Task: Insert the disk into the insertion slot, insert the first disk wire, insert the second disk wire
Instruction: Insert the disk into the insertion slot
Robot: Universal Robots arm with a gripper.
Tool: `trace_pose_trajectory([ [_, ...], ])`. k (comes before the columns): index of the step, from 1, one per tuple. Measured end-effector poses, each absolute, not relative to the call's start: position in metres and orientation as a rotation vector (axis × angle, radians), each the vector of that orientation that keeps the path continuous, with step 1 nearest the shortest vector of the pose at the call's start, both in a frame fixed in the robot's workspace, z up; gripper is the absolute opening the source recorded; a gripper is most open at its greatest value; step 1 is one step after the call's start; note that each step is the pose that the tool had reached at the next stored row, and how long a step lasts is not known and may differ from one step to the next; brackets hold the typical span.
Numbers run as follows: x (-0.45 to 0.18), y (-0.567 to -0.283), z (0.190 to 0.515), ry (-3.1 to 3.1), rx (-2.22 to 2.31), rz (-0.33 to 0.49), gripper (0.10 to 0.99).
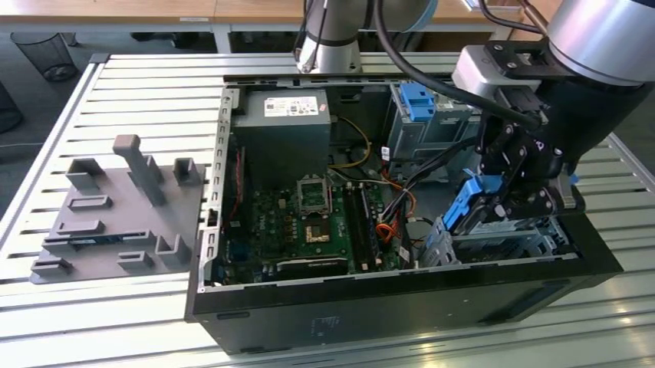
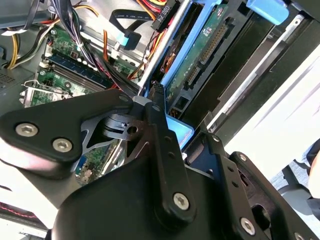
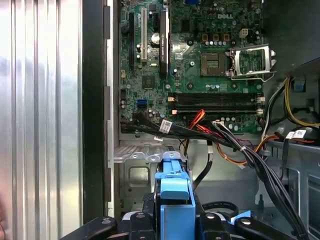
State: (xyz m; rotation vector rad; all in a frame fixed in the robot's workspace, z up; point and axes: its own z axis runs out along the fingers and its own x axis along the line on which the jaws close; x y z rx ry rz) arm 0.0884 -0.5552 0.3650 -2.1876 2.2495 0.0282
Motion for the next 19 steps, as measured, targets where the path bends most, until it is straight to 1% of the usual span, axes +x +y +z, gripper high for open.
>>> trace_pose_trajectory([
  [13, 0.088, -0.555, 0.356, 2.249, -2.188, 0.028, 0.365],
  [14, 0.088, -0.555, 0.355, 2.250, -2.188, 0.028, 0.373],
  [15, 0.088, -0.555, 0.354, 2.249, -2.188, 0.028, 0.439],
  [19, 0.088, -0.555, 0.351, 2.249, -2.188, 0.028, 0.439],
])
